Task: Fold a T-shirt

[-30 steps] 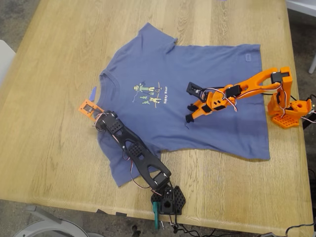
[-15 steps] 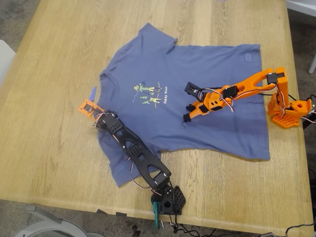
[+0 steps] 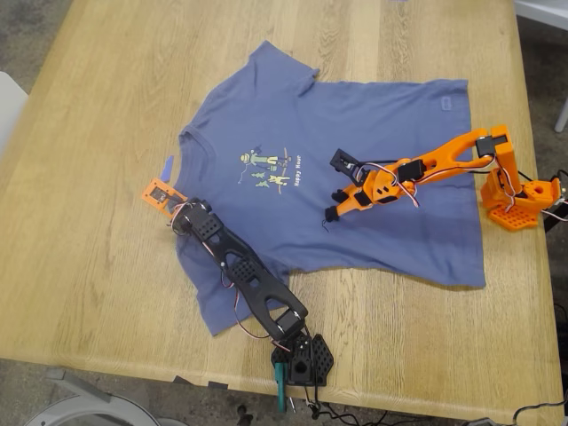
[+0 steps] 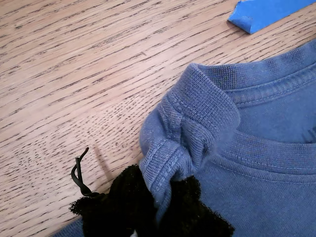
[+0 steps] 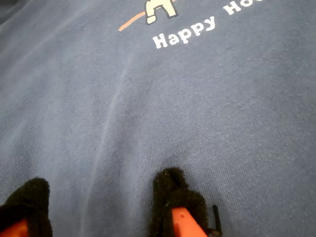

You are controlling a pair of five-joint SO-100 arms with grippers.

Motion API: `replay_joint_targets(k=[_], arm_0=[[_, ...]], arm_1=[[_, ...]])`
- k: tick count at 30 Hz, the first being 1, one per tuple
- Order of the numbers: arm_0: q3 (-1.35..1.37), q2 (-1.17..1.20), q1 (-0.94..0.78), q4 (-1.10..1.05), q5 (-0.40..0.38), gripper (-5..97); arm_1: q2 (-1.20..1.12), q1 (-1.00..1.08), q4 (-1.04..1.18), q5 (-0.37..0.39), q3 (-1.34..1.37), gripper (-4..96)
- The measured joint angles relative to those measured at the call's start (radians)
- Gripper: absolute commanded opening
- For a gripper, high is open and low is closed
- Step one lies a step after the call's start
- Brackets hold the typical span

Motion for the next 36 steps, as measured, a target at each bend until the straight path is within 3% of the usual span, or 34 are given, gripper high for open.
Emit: replay_joint_targets(k=[17,21,27,34,36], arm_0=[[0.0,0.0,0.046,-0.002,-0.005,0],[0.0,0.011,0.058,-0.002,-0.005,0],[0.0,0.044,0.074,0.026,-0.005,0],[0.0,0.1,0.104,0.064,-0.005,0],[0.0,0.115,0.114,0.08,-0.008,0]], arm_1=[[-0.011,-0.14,0.115,0.112,-0.003,30.8],[-0.012,-0.16,0.221,0.107,-0.009,17.4],[-0.018,-0.164,0.27,0.063,-0.012,13.6],[-0.017,-0.164,0.325,0.049,-0.012,19.1],[-0.015,-0.164,0.354,0.049,-0.012,13.7]])
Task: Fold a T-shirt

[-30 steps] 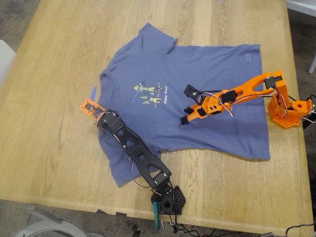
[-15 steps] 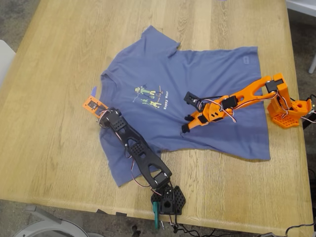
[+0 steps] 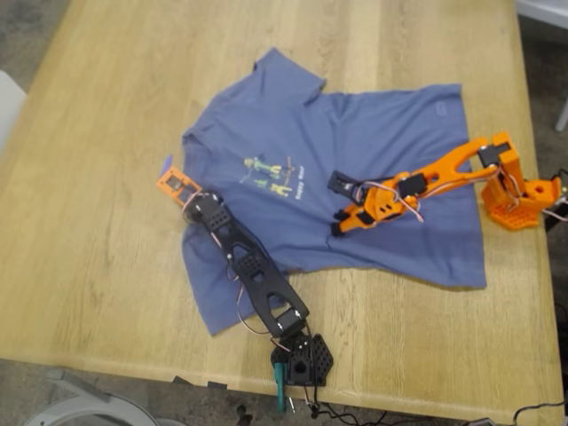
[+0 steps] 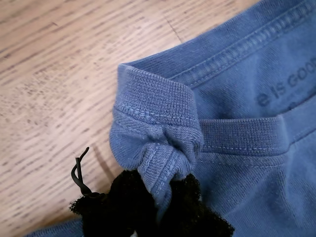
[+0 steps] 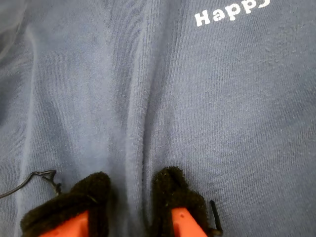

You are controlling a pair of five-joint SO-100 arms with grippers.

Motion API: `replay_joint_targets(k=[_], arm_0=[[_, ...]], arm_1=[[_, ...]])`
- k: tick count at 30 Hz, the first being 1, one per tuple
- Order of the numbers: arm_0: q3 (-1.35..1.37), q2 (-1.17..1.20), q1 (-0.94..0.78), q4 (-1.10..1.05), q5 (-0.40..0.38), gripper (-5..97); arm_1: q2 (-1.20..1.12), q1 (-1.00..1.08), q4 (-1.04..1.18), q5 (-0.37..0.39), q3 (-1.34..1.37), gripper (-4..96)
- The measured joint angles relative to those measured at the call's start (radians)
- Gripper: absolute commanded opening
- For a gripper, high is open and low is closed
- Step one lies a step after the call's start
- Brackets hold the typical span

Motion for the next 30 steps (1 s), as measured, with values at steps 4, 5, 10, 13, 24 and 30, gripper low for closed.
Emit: replay_joint_targets(k=[4,5,10,13,24,30], arm_0=[[0.0,0.017,0.028,0.041,-0.006,0],[0.0,0.021,0.034,0.051,-0.006,0],[0.0,0.037,0.061,0.101,-0.006,0],[0.0,0.051,0.067,0.126,-0.009,0],[0.0,0.115,0.118,0.196,-0.009,0],[0.002,0.178,0.14,0.236,-0.009,0]], arm_1=[[-0.003,-0.002,0.049,-0.015,0.0,8.8],[-0.003,-0.003,0.055,-0.021,0.002,6.9],[-0.003,0.003,0.072,-0.029,0.02,1.3],[0.002,0.02,0.054,-0.029,0.055,0.1],[0.103,0.147,-0.037,-0.057,0.179,-0.1],[0.118,0.193,-0.009,-0.077,0.144,-0.1]])
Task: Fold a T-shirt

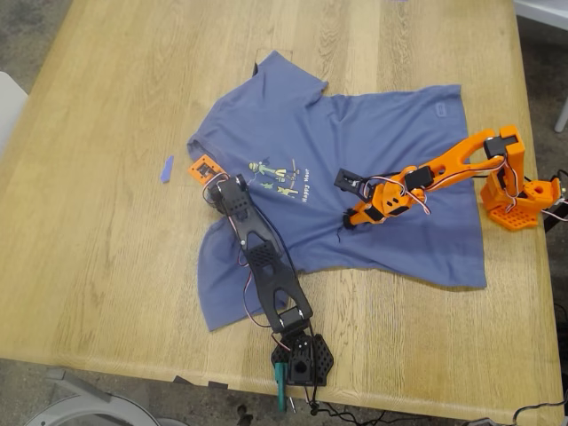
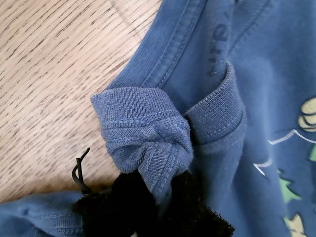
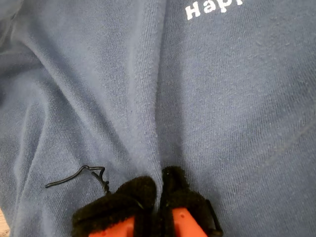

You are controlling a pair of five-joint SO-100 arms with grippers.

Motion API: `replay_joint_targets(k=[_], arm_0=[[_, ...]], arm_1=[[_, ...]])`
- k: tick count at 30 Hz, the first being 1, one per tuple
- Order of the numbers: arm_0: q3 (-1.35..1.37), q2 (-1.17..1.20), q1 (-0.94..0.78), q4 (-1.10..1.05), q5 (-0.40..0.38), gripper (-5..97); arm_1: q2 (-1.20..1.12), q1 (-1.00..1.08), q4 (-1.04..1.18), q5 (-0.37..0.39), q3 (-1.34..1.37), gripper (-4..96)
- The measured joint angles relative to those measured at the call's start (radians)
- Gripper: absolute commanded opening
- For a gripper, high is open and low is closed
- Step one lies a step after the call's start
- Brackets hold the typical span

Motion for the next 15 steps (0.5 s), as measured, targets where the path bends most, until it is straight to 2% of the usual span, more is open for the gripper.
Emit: replay_joint_targets(k=[9,15], arm_0=[[0.0,0.107,0.077,0.063,0.0,0],[0.0,0.121,0.117,0.084,0.0,0]], arm_1=[[0.031,0.028,0.141,-0.011,-0.083,-0.1],[0.072,0.058,0.161,-0.011,-0.083,-0.1]])
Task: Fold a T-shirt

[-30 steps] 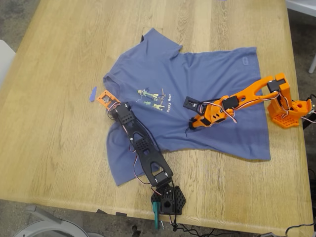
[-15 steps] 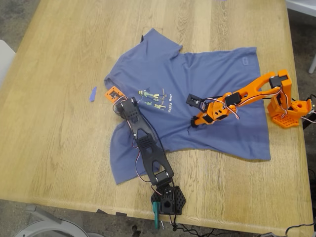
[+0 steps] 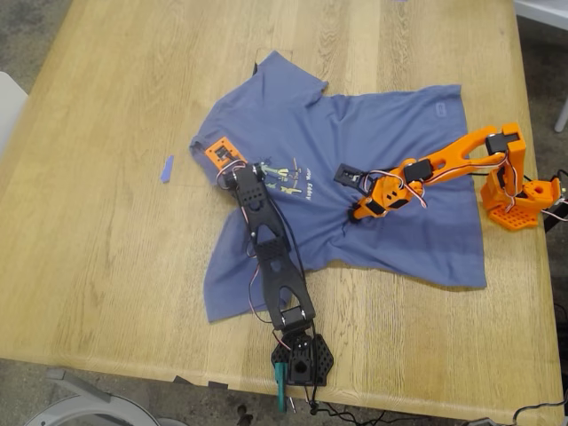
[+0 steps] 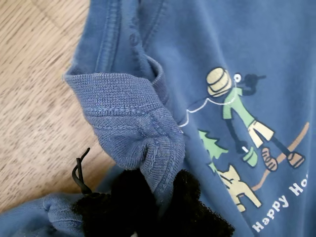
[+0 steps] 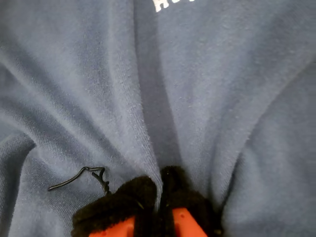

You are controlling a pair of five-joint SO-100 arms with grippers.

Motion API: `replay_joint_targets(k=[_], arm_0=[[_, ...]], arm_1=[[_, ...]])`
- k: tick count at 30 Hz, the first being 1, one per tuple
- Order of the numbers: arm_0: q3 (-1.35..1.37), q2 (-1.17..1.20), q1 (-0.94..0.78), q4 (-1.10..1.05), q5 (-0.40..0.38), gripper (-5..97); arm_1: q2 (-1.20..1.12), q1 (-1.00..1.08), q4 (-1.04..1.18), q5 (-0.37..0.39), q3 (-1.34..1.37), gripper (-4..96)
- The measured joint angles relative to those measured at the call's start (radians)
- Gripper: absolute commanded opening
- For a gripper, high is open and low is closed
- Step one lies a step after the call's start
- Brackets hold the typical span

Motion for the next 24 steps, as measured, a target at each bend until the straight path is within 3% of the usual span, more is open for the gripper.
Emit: replay_joint_targets(k=[12,24], arm_0=[[0.0,0.095,0.061,0.003,0.0,0],[0.0,0.133,0.166,0.003,0.0,0]], arm_1=[[0.057,0.097,0.074,-0.066,-0.063,-0.1],[0.063,0.114,0.075,-0.078,-0.12,-0.1]])
